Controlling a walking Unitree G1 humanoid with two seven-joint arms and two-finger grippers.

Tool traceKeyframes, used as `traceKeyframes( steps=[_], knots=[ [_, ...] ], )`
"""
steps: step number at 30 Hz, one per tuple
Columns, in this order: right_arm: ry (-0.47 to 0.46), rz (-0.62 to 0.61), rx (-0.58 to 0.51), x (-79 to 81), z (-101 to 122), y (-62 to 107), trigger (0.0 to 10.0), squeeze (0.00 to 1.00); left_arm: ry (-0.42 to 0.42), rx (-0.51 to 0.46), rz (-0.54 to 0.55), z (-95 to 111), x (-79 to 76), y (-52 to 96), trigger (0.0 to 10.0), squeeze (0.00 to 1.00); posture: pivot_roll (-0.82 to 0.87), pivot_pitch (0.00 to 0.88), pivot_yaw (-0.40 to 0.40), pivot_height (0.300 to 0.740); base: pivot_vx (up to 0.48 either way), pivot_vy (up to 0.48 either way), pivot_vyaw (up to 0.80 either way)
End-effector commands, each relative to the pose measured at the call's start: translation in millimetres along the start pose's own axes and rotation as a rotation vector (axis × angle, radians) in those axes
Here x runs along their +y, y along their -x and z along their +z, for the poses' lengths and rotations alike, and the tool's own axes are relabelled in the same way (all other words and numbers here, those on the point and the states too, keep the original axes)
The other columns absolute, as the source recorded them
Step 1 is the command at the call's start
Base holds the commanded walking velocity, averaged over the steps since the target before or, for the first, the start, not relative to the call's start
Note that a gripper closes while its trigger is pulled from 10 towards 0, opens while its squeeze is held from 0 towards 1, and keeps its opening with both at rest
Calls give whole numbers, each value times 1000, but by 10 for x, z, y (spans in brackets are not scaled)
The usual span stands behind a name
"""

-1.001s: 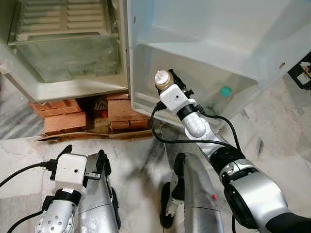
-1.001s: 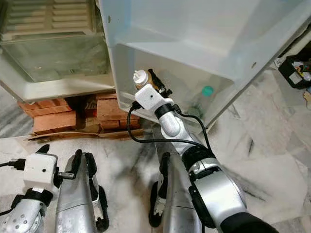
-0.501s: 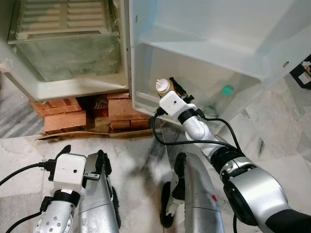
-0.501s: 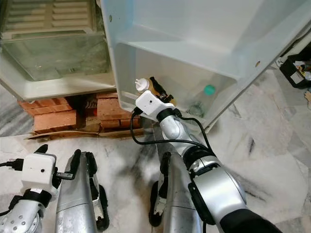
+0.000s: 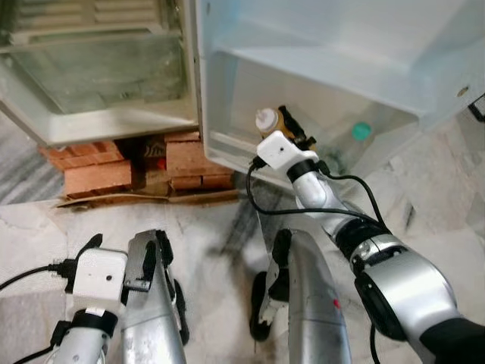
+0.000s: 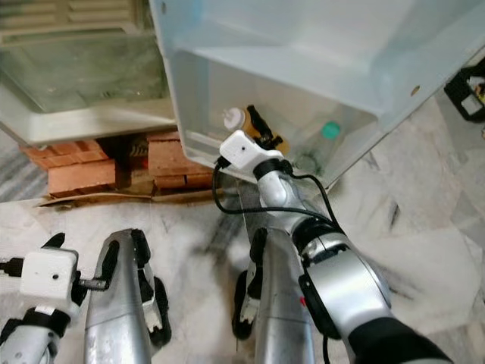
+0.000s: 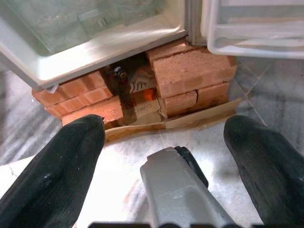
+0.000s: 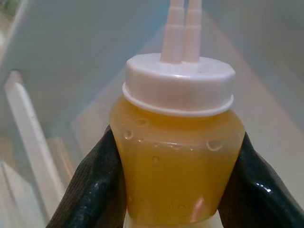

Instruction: Restocking fridge

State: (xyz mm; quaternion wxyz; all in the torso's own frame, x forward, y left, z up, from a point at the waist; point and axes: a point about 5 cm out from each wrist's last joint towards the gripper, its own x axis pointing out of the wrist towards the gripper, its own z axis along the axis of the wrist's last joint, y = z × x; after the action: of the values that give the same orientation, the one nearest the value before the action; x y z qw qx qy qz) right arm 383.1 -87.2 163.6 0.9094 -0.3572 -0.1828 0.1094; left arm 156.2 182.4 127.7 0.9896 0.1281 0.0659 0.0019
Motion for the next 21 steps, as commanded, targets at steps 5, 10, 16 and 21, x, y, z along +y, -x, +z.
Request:
traceKeyframes(
  steps=[5,10,16,21],
  knots=[
    [-181,27,278,130,-385,220,10000,0,15,42,4,-3,-21,111,10000,0,305,465,-108,518,0,0,0],
    [-249,10,367,156,-533,338,10000,0,24,52,3,6,-20,122,10000,0,299,468,-109,518,0,0,0],
    [-356,-63,453,57,-679,417,10000,1000,18,52,-4,0,-24,78,10000,0,291,456,-101,518,0,0,0],
    [-350,-81,462,-9,-735,451,10000,1000,4,53,-8,-4,2,40,10000,0,295,444,-90,518,0,0,0]
  ],
)
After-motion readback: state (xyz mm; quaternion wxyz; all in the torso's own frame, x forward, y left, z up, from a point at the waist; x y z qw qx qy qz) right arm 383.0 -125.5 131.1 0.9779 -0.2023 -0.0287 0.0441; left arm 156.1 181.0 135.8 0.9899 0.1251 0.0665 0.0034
